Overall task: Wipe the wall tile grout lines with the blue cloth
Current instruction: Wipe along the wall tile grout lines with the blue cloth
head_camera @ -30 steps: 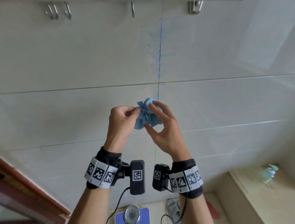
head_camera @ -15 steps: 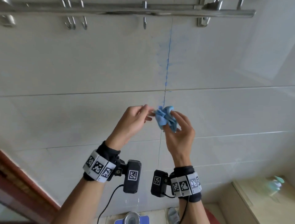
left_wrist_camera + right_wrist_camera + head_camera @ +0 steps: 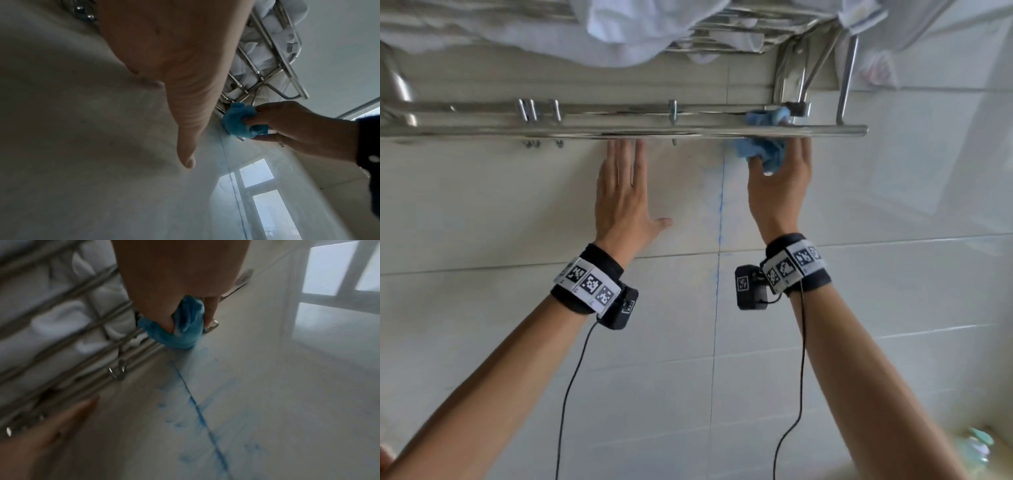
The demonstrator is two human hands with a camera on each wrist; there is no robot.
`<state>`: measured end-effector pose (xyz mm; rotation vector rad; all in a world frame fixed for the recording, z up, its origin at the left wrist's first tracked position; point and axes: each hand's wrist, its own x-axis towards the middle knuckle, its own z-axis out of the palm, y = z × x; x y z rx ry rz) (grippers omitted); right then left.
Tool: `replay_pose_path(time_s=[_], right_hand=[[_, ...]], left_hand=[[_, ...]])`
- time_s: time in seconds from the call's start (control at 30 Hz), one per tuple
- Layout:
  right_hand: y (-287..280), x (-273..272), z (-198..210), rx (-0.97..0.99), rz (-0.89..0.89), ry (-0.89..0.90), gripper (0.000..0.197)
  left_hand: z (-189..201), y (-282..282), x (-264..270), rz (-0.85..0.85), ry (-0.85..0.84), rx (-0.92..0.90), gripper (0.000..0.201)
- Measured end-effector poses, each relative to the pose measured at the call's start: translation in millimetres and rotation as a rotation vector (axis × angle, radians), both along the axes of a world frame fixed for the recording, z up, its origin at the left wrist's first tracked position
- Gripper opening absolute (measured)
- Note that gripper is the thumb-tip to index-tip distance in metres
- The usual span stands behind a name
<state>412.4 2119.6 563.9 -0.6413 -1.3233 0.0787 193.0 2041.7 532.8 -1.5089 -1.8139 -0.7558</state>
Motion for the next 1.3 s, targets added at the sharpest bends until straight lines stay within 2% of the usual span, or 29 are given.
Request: replay_pose_path(time_s=[0.07,0.23,0.33,0.43,0.53,0.6,0.67,0.73,0.77,0.8,0.87,0.93,0.97,1.07,1.1,1.13,1.23,1.3], right_hand=[[14,-10,7,0.027,-0.034,-0.074,0.051],[30,-33,-2,0.129,-0.118,-0.067,0.047],[29,-49,-14,0.231,-0.145,-0.285,0.041],[32,-42,-8,0.346,-0.188,-0.511,0.032],[37,-37,8,0.28,-0.246,-0.435,0.019],[29,-47,4,0.265,-0.251,-0.39,0.022],[18,-60,-11,0.359,-0.198,-0.519,0.028],[13,-61,-26,0.459,-0.165,-0.707,0.025],[13,-56,-25,0.462,-0.179,-0.729,0.025],[17,-51,-21,0.432,-0.202,-0.677,0.028],[24,-44,-5,0.305,-0.229,-0.441,0.035],[23,-48,0,0.243,-0.233,-0.311,0.03],[19,-55,-4,0.275,-0.215,-0.348,0.026],[8,-69,-29,0.418,-0.162,-0.659,0.02],[10,-66,-32,0.423,-0.175,-0.703,0.022],[13,-63,-30,0.391,-0.188,-0.668,0.026],[20,-57,-9,0.214,-0.211,-0.295,0.04],[18,-62,-4,0.191,-0.238,-0.23,0.035]], left_hand=[[5,7,-12,0.011,0.03,-0.009,0.148],[1,18,-28,-0.017,0.08,0.048,0.147],[-1,21,-28,-0.013,0.09,0.079,0.15],[-2,21,-25,-0.003,0.088,0.08,0.152],[-2,19,-25,0.005,0.084,0.075,0.153],[-2,20,-25,0.006,0.083,0.076,0.153],[-2,20,-27,0.011,0.091,0.079,0.154],[-2,19,-28,0.013,0.104,0.078,0.154],[-2,19,-28,0.011,0.106,0.07,0.153],[-2,19,-28,0.01,0.104,0.066,0.153],[-2,17,-27,0.017,0.095,0.067,0.152],[-3,17,-26,0.02,0.089,0.069,0.152],[-3,18,-26,0.022,0.092,0.068,0.152],[-3,19,-26,0.034,0.109,0.062,0.153],[-3,19,-26,0.031,0.109,0.06,0.153],[-3,19,-26,0.028,0.107,0.062,0.153],[-2,15,-25,0.027,0.095,0.055,0.152],[-3,16,-21,0.025,0.085,0.059,0.153]])
